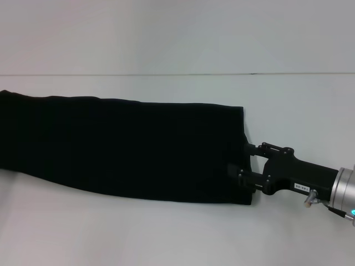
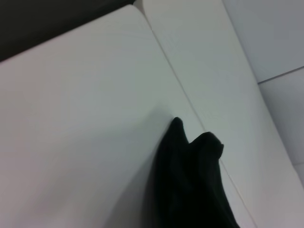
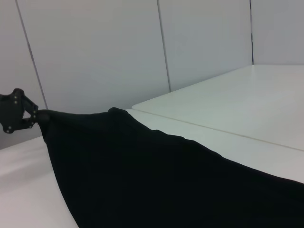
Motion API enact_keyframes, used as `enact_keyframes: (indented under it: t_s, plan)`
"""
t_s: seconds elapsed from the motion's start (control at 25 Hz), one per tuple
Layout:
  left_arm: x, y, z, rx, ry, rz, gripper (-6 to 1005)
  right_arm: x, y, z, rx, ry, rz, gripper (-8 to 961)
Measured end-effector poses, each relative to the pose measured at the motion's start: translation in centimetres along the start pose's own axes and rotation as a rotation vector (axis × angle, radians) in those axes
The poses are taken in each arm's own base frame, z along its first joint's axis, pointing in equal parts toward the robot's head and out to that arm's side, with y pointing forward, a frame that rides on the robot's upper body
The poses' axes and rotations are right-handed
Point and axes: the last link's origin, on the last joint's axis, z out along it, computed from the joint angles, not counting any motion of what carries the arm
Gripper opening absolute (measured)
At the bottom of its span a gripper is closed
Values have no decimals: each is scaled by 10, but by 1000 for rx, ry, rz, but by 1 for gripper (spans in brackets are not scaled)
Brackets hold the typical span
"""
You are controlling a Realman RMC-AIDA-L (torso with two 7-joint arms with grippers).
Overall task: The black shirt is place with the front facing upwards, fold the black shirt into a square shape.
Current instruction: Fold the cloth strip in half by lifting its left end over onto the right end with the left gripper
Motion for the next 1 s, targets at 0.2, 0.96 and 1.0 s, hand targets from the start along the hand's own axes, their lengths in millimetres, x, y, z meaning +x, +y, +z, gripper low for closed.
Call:
enact_keyframes:
  t_s: [0.2, 0.96, 1.0]
  plan:
    - [5, 13, 5, -33, -1, 17, 8, 1, 0, 0, 6, -1, 4, 746]
    - [-131, 229, 139, -491, -475, 404, 7, 28, -2, -44, 134, -58, 123, 744]
    - [-149, 231, 144, -490, -509, 432, 7, 30, -2, -47, 142, -66, 131, 744]
